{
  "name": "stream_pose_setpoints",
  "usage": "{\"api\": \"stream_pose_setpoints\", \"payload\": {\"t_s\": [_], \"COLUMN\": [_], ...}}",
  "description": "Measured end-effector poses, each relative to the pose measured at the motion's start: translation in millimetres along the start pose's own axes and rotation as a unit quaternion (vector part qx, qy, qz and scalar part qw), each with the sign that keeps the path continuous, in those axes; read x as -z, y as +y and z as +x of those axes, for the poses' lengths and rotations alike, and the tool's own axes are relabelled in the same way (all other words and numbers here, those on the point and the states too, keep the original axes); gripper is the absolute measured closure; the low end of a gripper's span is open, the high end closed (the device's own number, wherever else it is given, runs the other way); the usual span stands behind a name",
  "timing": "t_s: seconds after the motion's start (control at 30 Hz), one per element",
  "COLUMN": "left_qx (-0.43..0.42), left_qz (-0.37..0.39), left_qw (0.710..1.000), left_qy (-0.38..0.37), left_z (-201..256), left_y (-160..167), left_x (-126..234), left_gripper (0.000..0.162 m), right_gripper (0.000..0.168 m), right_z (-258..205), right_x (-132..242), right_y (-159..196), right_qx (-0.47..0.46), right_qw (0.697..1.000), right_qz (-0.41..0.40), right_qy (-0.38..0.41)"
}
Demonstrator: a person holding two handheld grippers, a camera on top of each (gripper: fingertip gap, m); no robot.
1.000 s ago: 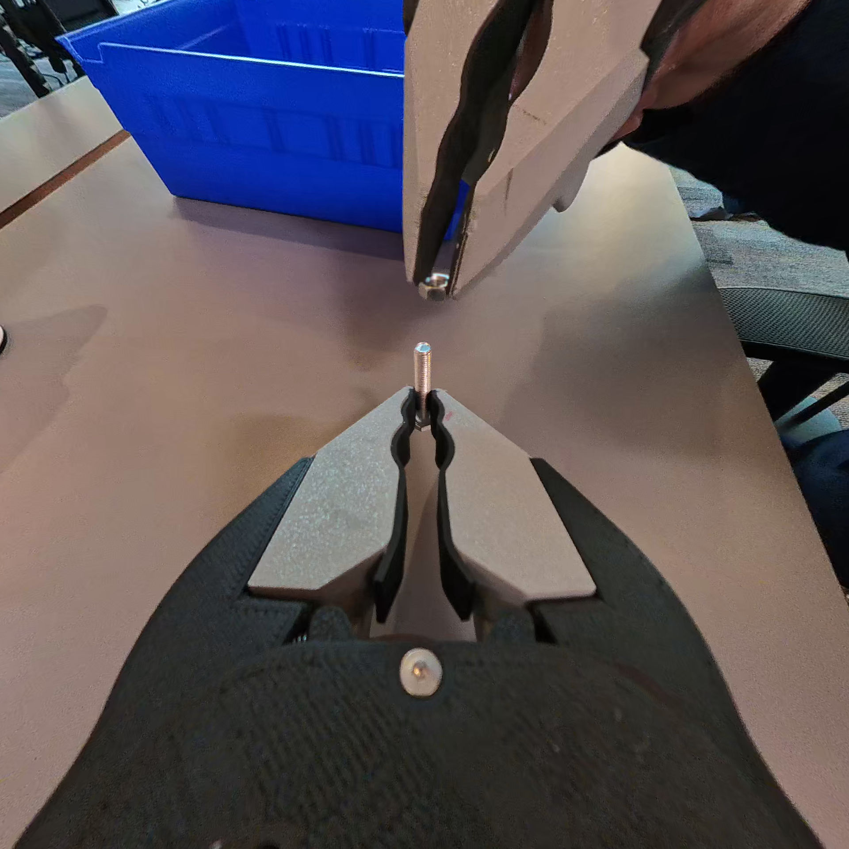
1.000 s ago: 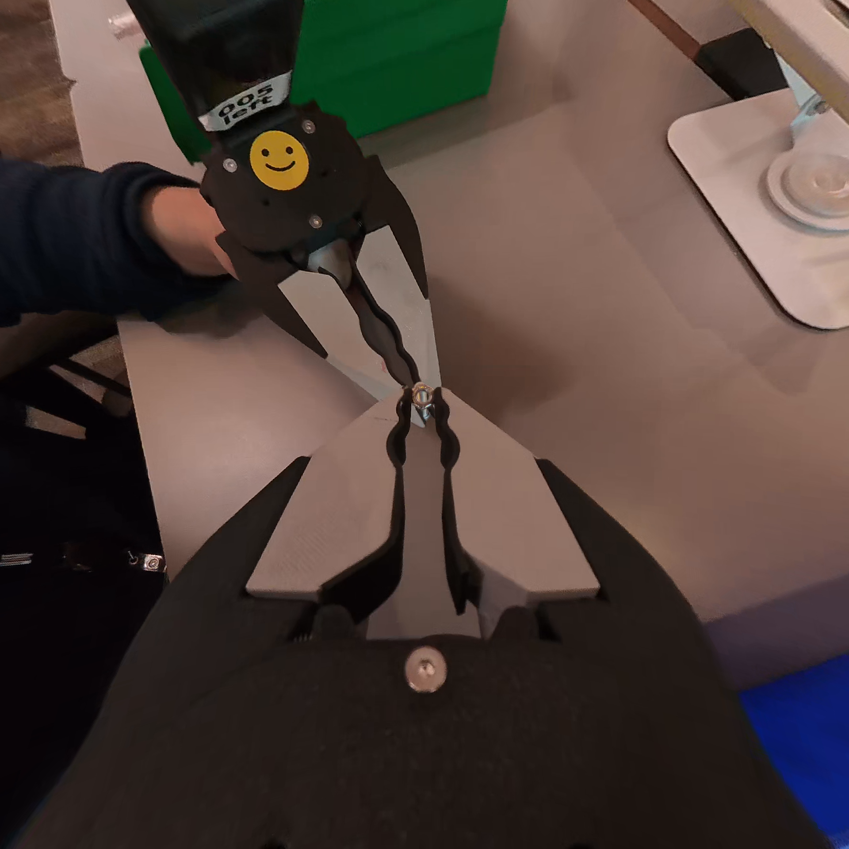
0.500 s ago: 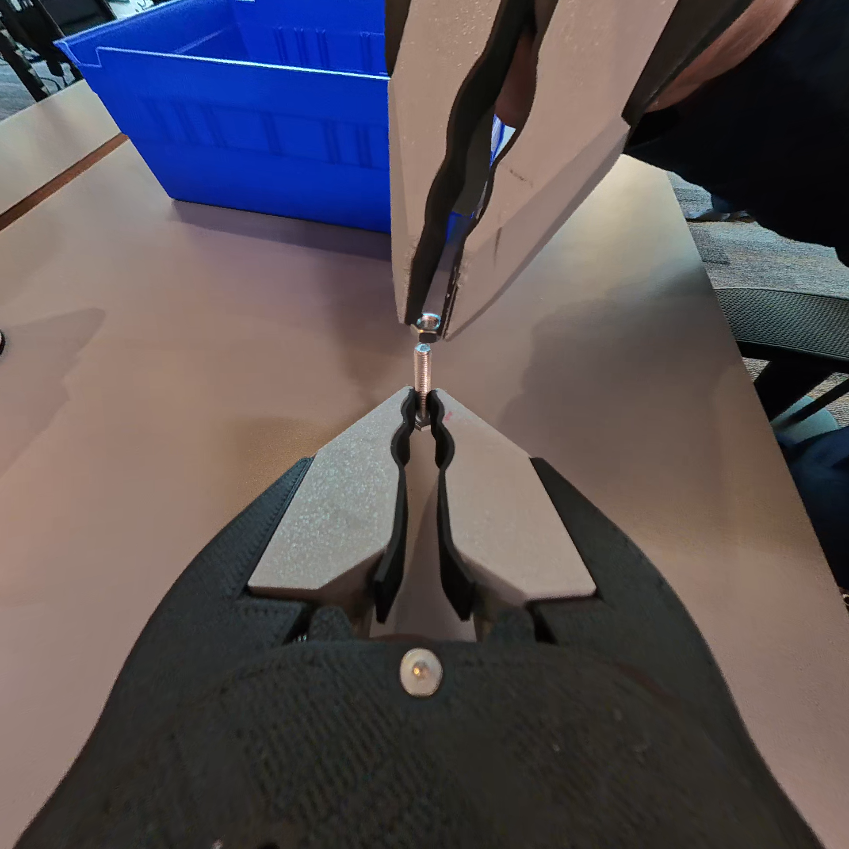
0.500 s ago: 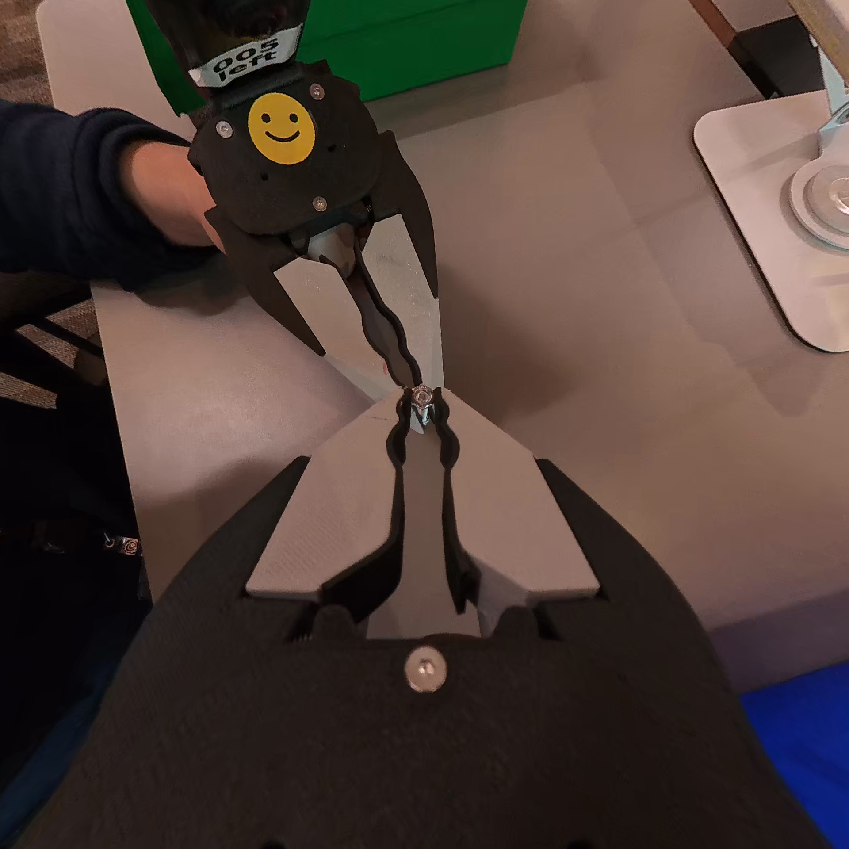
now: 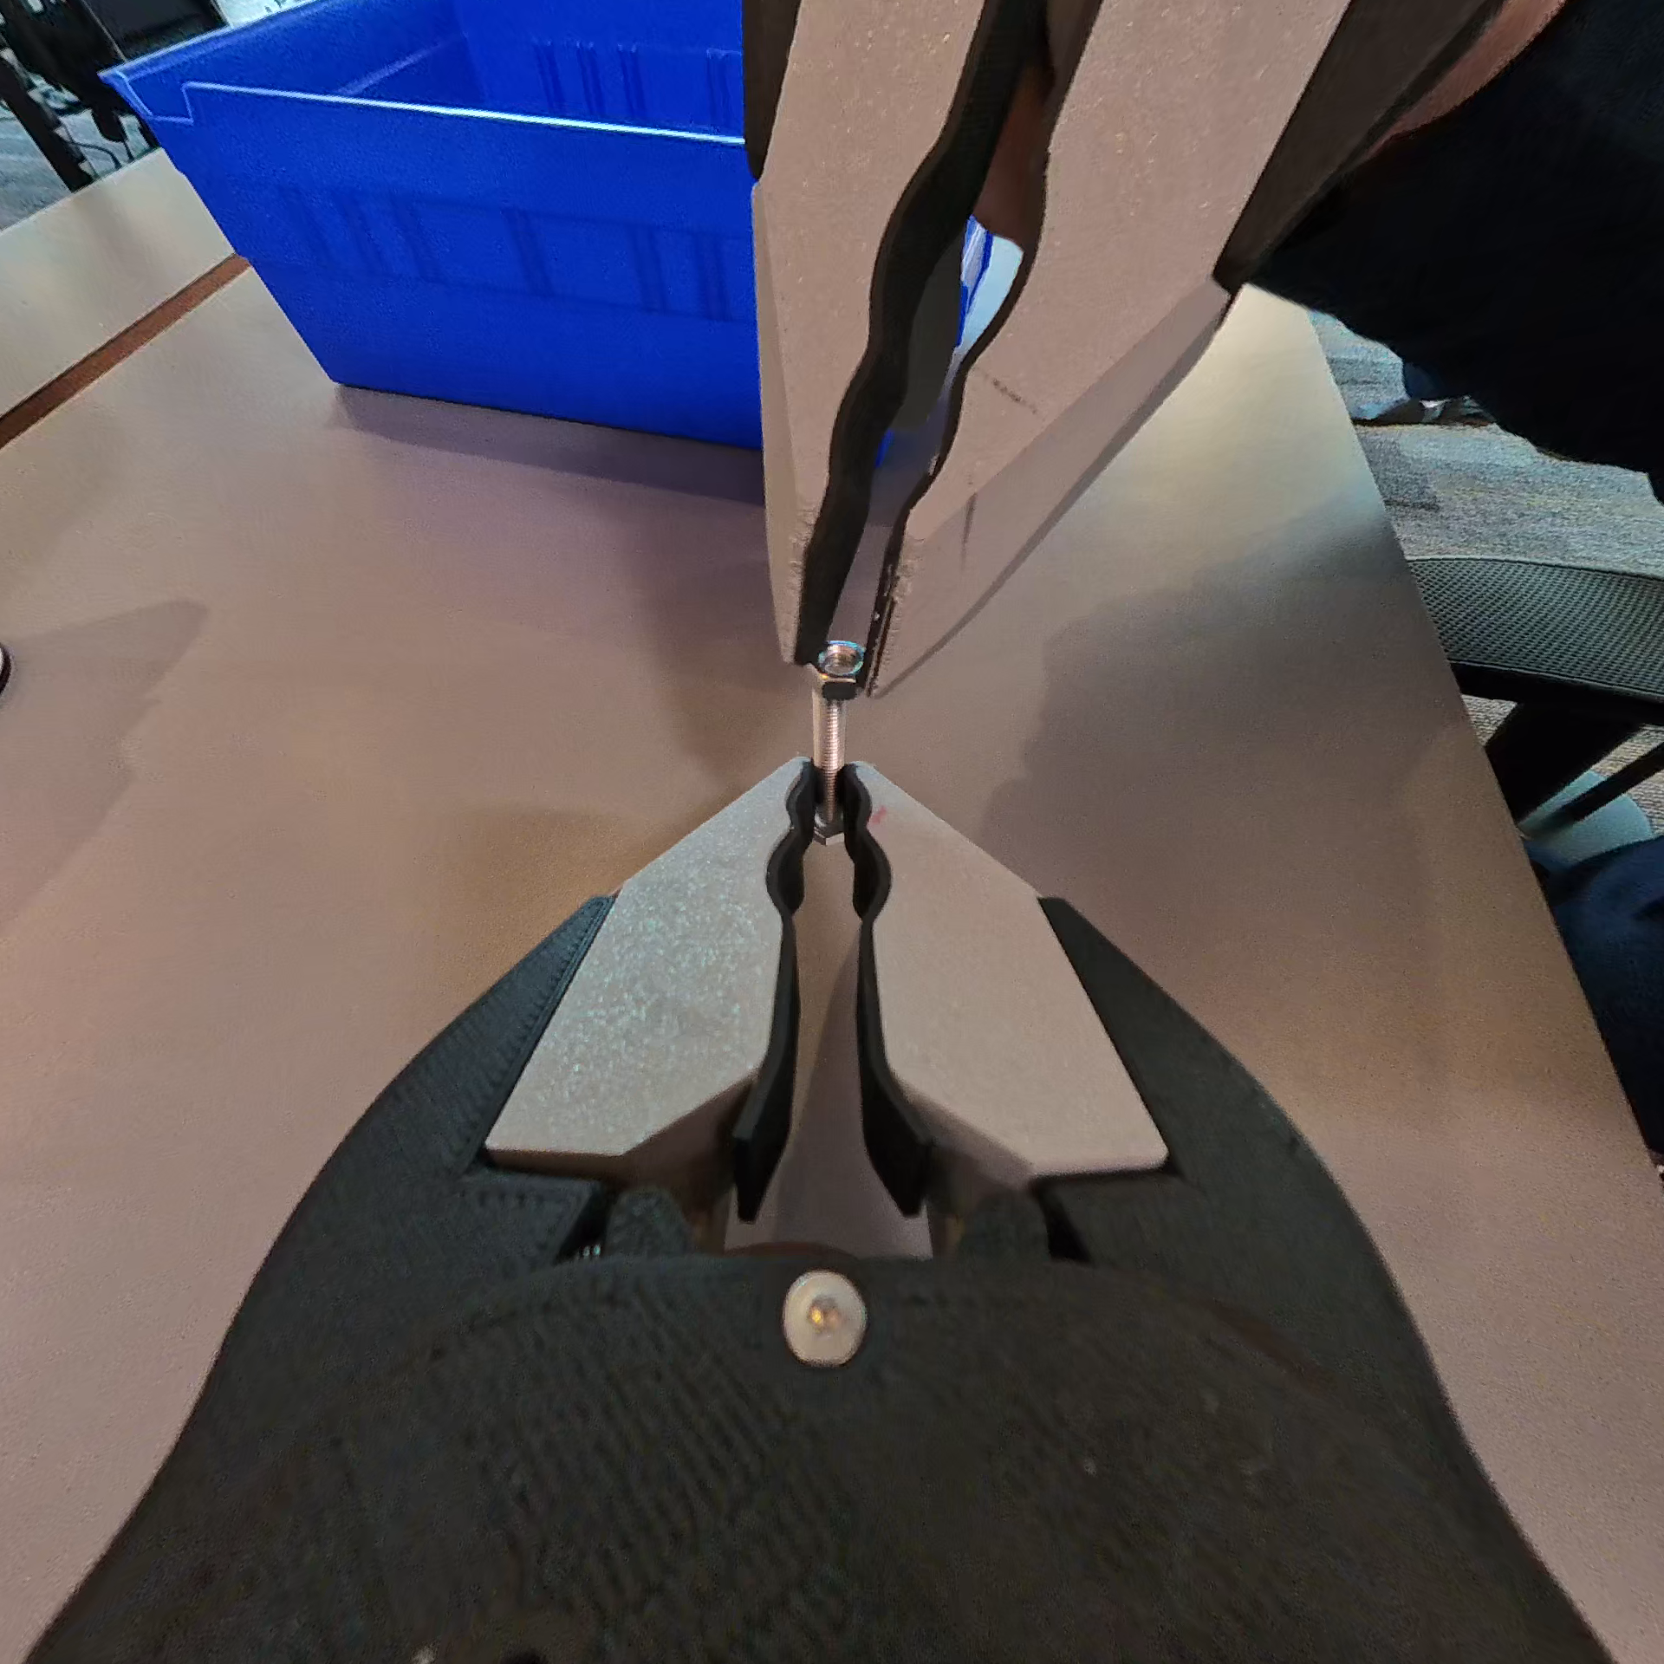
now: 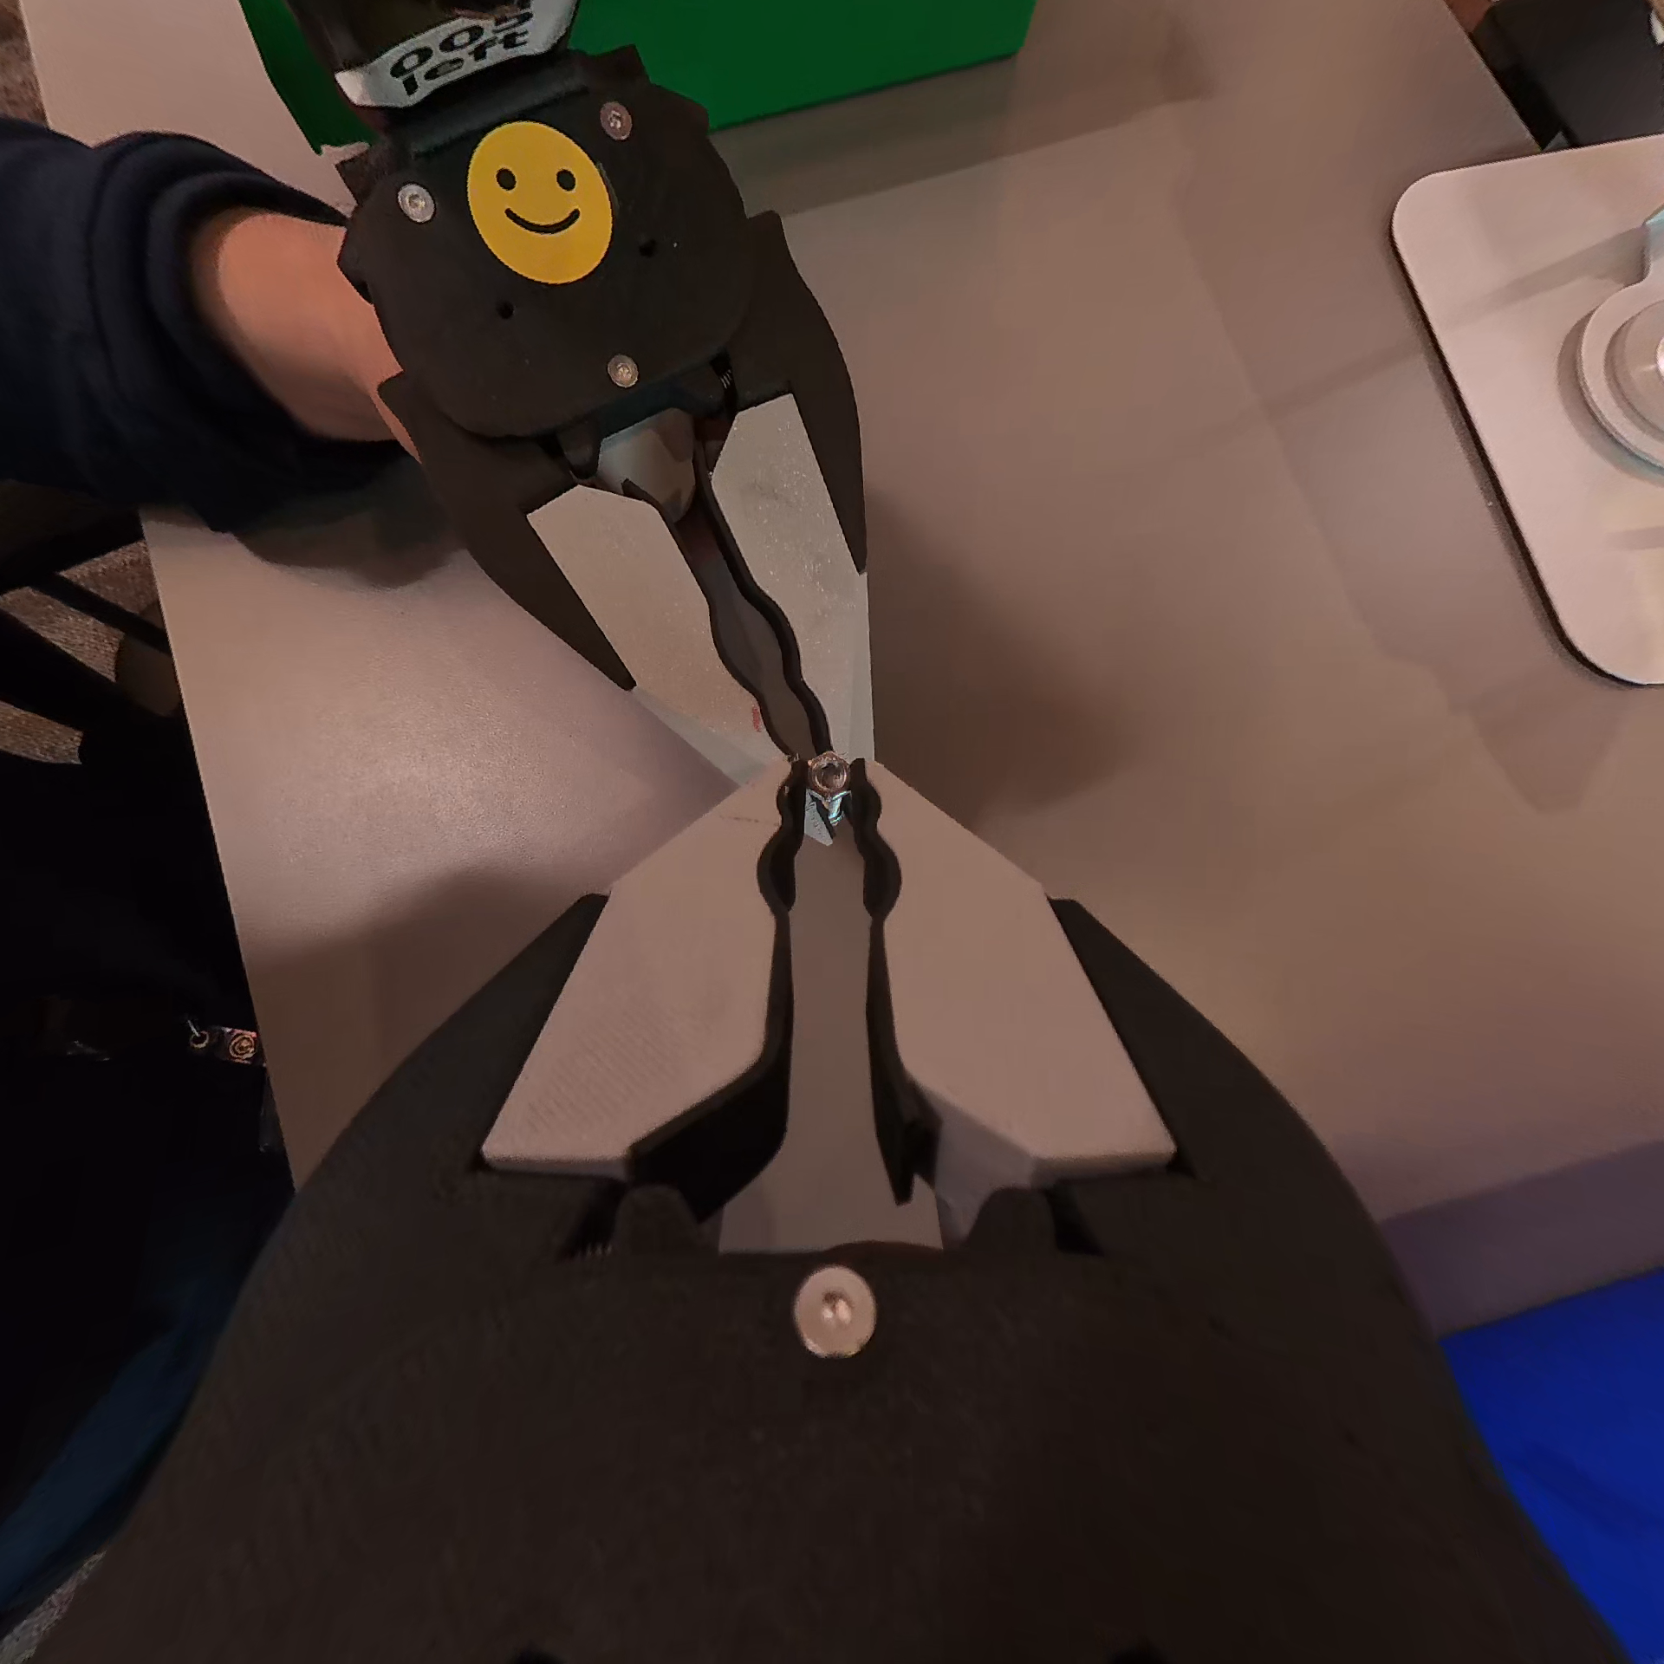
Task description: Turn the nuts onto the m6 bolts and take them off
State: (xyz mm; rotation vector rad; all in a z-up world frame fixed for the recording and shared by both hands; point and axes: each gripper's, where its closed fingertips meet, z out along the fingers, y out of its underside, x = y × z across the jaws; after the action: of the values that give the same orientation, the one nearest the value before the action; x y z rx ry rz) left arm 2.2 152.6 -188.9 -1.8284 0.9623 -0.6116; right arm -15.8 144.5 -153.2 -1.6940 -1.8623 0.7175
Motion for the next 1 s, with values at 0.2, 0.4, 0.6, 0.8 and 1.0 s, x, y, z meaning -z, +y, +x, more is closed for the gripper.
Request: {"api": "stream_pose_setpoints", "payload": {"t_s": [0.2,0.4,0.6,0.8,1.0], "left_qx": [-0.001,-0.001,-0.003,-0.003,-0.001], "left_qz": [-0.003,-0.002,-0.002,-0.002,0.000], "left_qw": [1.000,1.000,1.000,1.000,1.000], "left_qy": [-0.002,-0.001,-0.001,-0.001,0.001], "left_z": [-0.4,0.1,0.7,0.8,1.0], "left_y": [0.9,0.5,0.3,0.2,-0.5], "left_x": [-0.2,0.0,-0.2,-0.1,0.2], "left_gripper": [0.158,0.158,0.158,0.158,0.158], "right_gripper": [0.161,0.161,0.161,0.161,0.161], "right_z": [-2.1,-0.6,0.3,0.4,0.0], "right_x": [-1.7,-1.2,-0.9,-1.5,-2.5], "right_y": [-0.4,-0.1,1.2,2.4,3.1], "right_qx": [0.004,0.001,0.000,0.003,-0.002], "right_qw": [1.000,1.000,1.000,1.000,1.000], "right_qz": [-0.007,-0.014,-0.018,-0.022,-0.018], "right_qy": [-0.004,-0.002,-0.002,0.001,-0.004]}}
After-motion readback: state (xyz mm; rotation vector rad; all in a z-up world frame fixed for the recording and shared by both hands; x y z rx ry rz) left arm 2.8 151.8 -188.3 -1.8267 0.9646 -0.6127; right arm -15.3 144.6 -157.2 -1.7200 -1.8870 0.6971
